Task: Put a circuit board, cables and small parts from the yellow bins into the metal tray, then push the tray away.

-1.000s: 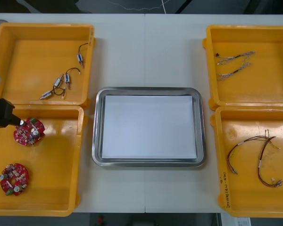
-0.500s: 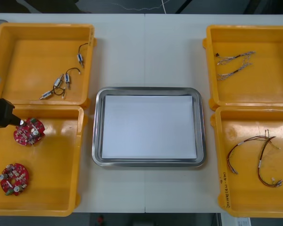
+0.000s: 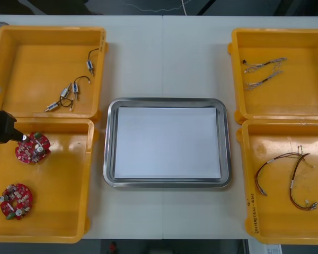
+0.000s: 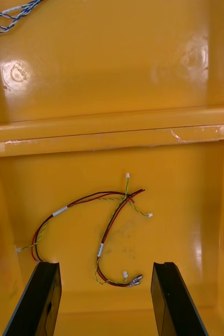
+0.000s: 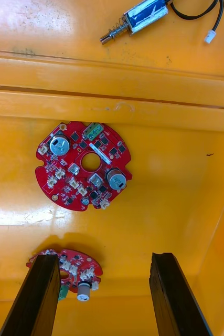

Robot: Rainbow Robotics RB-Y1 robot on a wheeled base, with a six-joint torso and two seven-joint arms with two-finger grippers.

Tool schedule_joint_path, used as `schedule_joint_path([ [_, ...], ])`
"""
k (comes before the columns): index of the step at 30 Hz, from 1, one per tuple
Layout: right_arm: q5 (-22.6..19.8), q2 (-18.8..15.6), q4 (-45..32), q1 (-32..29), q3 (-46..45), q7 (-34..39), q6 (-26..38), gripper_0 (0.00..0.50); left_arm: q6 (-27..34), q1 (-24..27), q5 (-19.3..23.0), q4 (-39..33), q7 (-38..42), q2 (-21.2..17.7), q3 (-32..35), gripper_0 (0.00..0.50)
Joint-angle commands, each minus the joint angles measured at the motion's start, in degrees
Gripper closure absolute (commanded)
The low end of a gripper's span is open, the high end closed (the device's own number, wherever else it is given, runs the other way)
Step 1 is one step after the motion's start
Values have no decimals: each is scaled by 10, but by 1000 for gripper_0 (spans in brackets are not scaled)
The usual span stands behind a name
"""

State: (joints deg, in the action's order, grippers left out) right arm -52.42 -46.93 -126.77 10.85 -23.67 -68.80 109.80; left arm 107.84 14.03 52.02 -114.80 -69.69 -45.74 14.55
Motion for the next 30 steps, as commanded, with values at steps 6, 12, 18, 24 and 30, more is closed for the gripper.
schedule_joint_path([
  [6, -1, -18, -4, 12, -16, 9, 2, 0, -5, -9, 5, -17, -48, -26, -2, 0],
  [12, -1, -18, -4, 12, -16, 9, 2, 0, -5, -9, 5, -17, -48, -26, -2, 0],
  [18, -1, -18, -4, 12, -16, 9, 2, 0, -5, -9, 5, -17, -48, -26, -2, 0],
  [24, -1, -18, -4, 12, -16, 9, 2, 0, -5, -9, 5, -17, -48, -26, -2, 0],
  [30, -1, -18, -4, 12, -16, 9, 2, 0, 1, -28, 6, -2, -46, -15, -12, 0],
])
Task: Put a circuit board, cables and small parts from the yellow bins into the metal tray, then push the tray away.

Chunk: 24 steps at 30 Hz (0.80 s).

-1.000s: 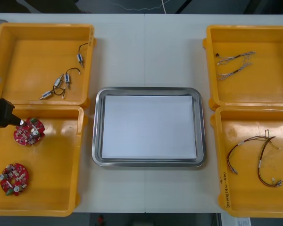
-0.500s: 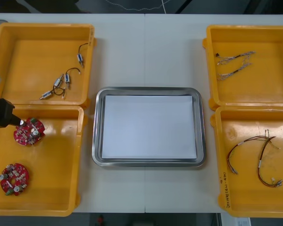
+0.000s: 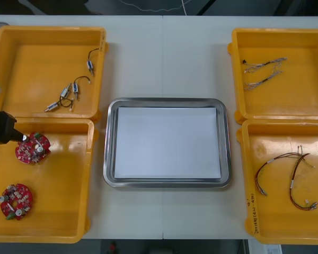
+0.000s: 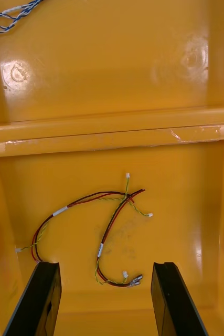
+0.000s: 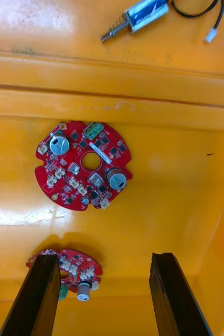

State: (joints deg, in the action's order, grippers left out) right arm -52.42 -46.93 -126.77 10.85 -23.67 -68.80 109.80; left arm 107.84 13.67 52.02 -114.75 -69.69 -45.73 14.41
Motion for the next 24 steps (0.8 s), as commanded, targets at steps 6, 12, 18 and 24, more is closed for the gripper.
schedule_joint_path([
  [6, -1, -18, -4, 12, -16, 9, 2, 0, 10, -24, 14, -1, -49, -22, -9, 0],
  [12, 5, -11, -3, -7, -20, 9, 2, 0, -3, -33, 23, -2, -61, -32, -6, 0],
  [18, 5, -3, -5, -34, -21, 9, 2, 0, -38, -58, 35, -2, -76, -52, -5, 0],
  [24, 31, 35, -13, -65, -26, 6, 2, 0, -83, -106, 48, -1, -128, -88, -1, 0],
])
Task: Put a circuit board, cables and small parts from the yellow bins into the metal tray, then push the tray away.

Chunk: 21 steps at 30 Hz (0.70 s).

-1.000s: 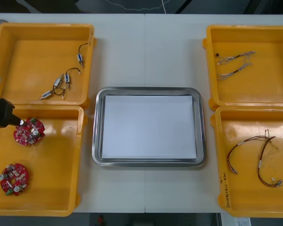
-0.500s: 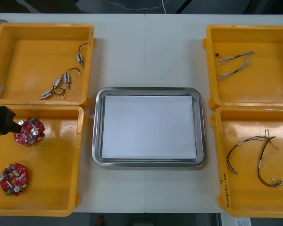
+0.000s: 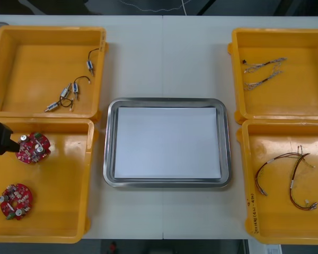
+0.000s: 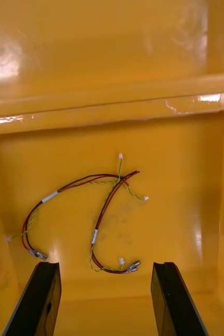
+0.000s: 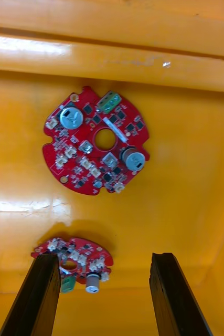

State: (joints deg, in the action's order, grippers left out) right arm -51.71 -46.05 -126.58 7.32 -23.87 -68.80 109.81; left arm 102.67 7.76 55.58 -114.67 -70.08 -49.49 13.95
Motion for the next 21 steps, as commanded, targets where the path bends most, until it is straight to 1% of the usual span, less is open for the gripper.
schedule_joint_path([
  [1, 30, 33, -20, -34, -24, 6, 2, 0, -40, -57, 15, -2, -128, -54, 4, 0],
  [6, 64, 69, -53, -68, -23, 5, 2, 0, -80, -98, 30, -2, -145, -77, 3, 0],
  [11, 97, 114, -57, -93, -16, 4, 2, 0, -105, -133, 43, -2, -160, -98, 3, 0],
  [15, 124, 139, -59, -106, -9, 1, 1, 0, -122, -159, 52, -3, -169, -115, 3, 0],
  [17, 140, 149, -58, -112, 0, 0, -15, 0, -133, -174, 55, -2, -174, -121, 3, 0],
  [21, 179, 156, -59, -132, 32, 1, -62, 0, -151, -200, 59, -2, -191, -131, 3, 0],
])
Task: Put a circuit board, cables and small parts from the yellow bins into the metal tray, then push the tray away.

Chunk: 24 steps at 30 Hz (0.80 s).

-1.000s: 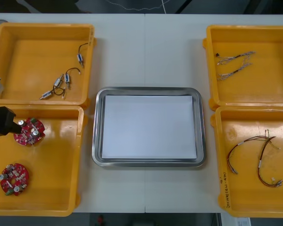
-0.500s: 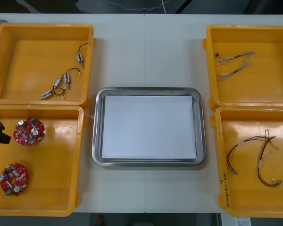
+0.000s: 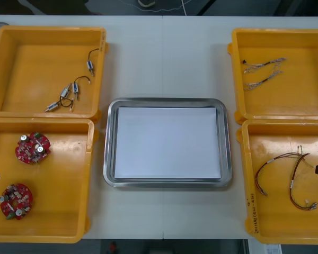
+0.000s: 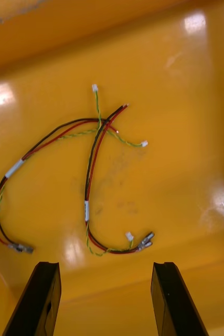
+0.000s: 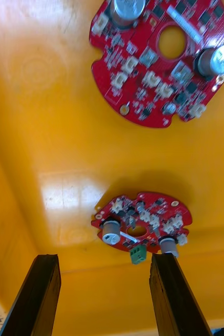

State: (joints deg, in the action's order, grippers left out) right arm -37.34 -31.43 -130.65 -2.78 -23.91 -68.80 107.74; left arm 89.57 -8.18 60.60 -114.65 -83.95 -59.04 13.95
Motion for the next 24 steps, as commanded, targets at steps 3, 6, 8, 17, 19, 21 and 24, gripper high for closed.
schedule_joint_path([
  [3, 50, 10, -16, -48, 54, 6, -80, 0, -41, -61, 11, -2, -77, -41, 3, 0],
  [6, 59, 12, -16, -60, 75, 11, -109, 0, -66, -83, 13, -2, -89, -45, 3, 0],
  [8, 60, 15, -15, -66, 82, 13, -119, 0, -73, -90, 15, -2, -93, -45, 2, 0],
  [17, 54, 29, 29, -73, 96, 10, -156, 0, -107, -93, 7, 0, -98, -45, -37, 0],
  [19, 54, 30, 45, -73, 102, 10, -175, 0, -114, -93, 5, 0, -97, -45, -42, 0],
  [21, 54, 29, 57, -73, 106, 10, -188, 0, -114, -93, 2, 0, -96, -45, -46, 0],
  [24, 54, 30, 74, -73, 111, 7, -206, 0, -117, -93, 0, 2, -96, -45, -55, 0],
])
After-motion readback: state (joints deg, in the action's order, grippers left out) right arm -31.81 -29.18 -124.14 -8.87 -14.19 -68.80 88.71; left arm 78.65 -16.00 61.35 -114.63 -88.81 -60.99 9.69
